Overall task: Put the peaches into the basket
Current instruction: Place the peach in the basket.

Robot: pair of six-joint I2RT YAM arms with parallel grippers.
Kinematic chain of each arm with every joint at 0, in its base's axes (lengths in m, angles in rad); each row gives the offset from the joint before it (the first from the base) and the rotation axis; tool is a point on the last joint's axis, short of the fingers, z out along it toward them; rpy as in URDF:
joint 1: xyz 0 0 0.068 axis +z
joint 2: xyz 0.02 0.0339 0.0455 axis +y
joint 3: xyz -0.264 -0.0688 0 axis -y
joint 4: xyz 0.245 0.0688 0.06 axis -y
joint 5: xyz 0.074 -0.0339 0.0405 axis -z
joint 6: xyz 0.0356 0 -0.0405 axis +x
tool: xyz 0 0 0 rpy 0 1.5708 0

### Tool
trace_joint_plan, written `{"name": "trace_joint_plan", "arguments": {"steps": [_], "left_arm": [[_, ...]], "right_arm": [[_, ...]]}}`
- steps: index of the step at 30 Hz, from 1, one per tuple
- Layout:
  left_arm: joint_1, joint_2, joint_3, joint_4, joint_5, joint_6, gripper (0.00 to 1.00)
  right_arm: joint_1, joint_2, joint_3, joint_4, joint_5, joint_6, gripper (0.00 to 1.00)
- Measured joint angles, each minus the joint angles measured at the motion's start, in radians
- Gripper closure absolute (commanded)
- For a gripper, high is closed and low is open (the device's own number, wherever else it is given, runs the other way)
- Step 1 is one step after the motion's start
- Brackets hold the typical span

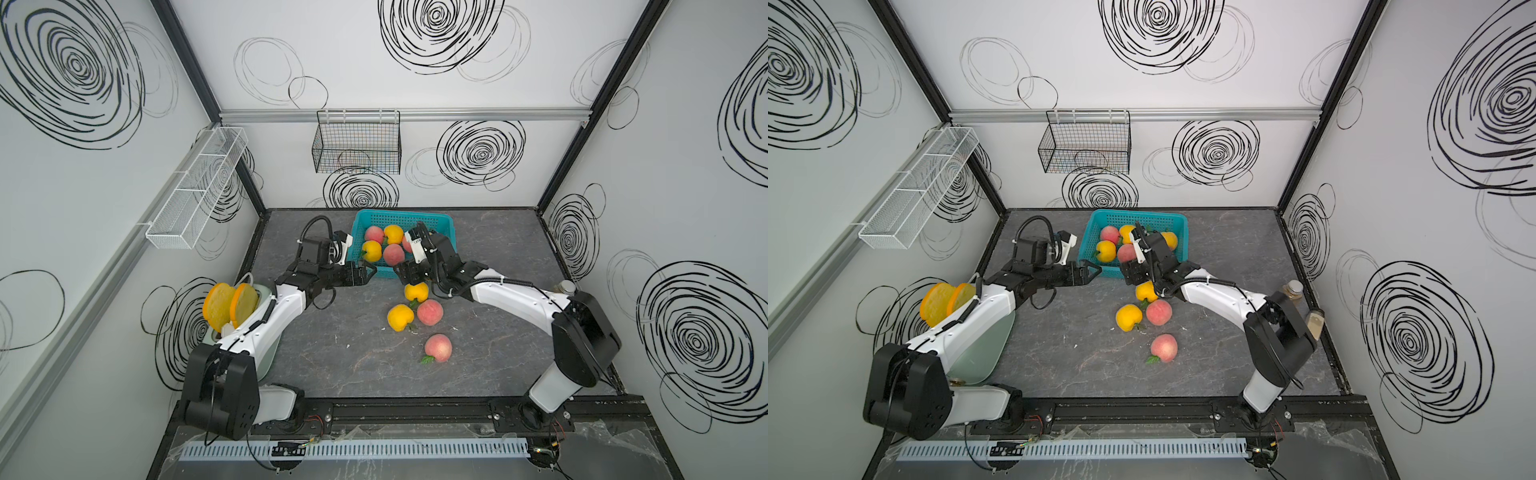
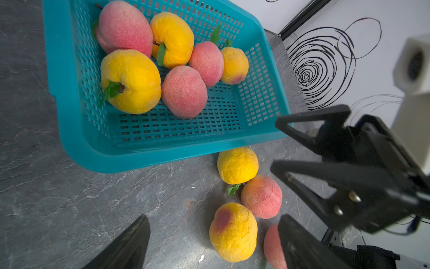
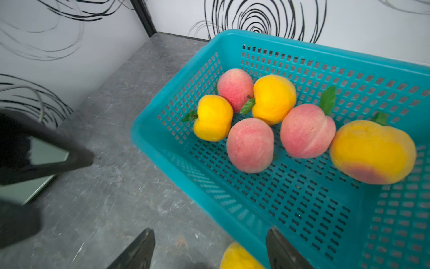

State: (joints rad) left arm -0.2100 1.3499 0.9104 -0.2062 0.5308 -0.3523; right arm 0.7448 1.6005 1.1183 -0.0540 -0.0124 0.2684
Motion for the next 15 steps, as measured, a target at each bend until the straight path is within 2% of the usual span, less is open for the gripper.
{"name": "trace_joint_plan", "arguments": {"steps": [10,15], "left_arm": [[-0.042,0.043,0.000,-0.001,-0.002,0.000,0.10],[-0.103,0.091,0.000,-0.008,-0.006,0.001,0.10]], "right_arm": [[0.043,-0.259,-0.265,0.047,0.056,0.067,0.21],[0.052,-0.349,-0.382,0.053,0.092,0.103,0.21]]}}
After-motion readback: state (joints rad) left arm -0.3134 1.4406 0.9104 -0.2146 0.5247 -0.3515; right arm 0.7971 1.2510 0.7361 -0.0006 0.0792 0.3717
